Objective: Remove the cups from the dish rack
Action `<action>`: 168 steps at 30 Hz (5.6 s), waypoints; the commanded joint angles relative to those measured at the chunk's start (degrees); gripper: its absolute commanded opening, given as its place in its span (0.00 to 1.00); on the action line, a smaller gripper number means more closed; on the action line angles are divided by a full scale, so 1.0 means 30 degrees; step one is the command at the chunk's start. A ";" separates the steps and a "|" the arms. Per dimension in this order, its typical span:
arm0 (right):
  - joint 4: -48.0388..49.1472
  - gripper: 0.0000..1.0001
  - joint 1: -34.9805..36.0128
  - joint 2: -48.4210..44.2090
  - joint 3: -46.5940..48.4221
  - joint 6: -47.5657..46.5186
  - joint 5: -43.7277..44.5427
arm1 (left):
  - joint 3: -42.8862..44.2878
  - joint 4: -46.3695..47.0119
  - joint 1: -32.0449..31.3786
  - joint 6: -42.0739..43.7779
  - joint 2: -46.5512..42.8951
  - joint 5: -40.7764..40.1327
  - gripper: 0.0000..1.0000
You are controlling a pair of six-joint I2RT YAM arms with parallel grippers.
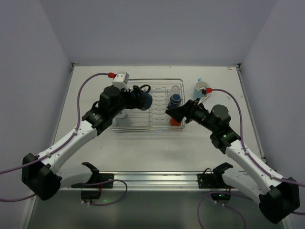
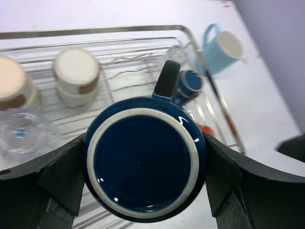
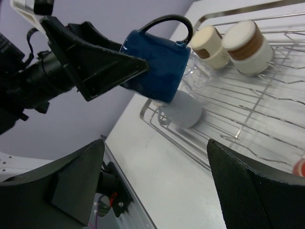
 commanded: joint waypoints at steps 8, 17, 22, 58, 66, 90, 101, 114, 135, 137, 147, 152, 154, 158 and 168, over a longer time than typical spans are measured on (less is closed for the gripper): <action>0.6934 0.90 0.0835 0.1704 -0.0549 0.2421 -0.2322 | -0.4231 1.0012 0.0003 -0.8176 -0.3303 0.7395 0.00; 0.8253 0.82 0.1743 0.1997 -0.0754 0.3300 -0.2527 | -0.5872 1.3676 -0.0260 -1.0229 -0.4183 0.7341 0.00; 0.9219 0.70 0.2592 0.2697 -0.0492 0.3331 -0.2850 | -0.6750 1.5464 -0.0640 -1.1547 -0.3920 0.6871 0.00; -0.1583 0.00 0.0548 -0.0520 0.1529 -0.1589 0.1018 | -0.2182 -0.2722 -0.1637 0.0137 -0.9541 0.1895 1.00; -0.9867 0.00 -0.4814 -0.0115 0.5067 -0.4020 0.4056 | -0.4112 -0.5158 -0.1608 0.2628 -1.1887 0.0690 1.00; -1.3924 0.00 -1.1234 1.6608 1.6702 -0.6278 1.0098 | -0.6196 -0.4602 -0.1579 0.3773 -1.2943 0.1598 1.00; -1.3192 0.00 -1.1616 2.0395 1.8582 -0.7450 0.8840 | -0.6137 -0.4631 -0.1404 0.3861 -1.2035 0.1159 1.00; -1.2664 0.50 -1.1616 1.8963 1.7234 -0.6748 0.8663 | -0.5991 -0.4718 -0.0964 0.3890 -1.0688 0.0779 1.00; -0.3553 0.90 -0.9538 -0.0781 0.1212 -0.1210 0.0931 | 0.2002 -0.3401 -0.0905 0.2190 0.0927 -0.3611 1.00; -0.3875 0.96 -0.9214 -0.1689 0.0452 -0.1385 0.0493 | 0.3672 -0.3226 -0.0613 0.2512 0.2460 -0.3618 1.00; -0.2645 0.99 -0.8247 -0.4389 -0.2072 -0.1240 -0.2261 | 0.9206 -0.2666 0.1087 0.3245 1.0309 -0.3027 1.00; -0.2264 0.99 -0.8159 -0.4155 -0.2131 -0.1210 -0.2791 | 1.0297 -0.2902 0.1262 0.3685 1.2250 -0.3704 1.00; -0.2264 0.99 -0.8100 -0.4125 -0.2102 -0.1210 -0.3053 | 1.0620 -0.2903 0.1438 0.3685 1.2924 -0.4055 1.00; -0.2264 0.99 -0.7983 -0.4038 -0.2073 -0.1269 -0.3230 | 1.0767 -0.2641 0.1497 0.3685 1.3453 -0.5051 1.00; -0.2381 0.99 -0.7573 -0.3891 -0.1926 -0.1328 -0.3378 | 1.0885 -0.2230 0.1849 0.3890 1.5180 -0.5055 1.00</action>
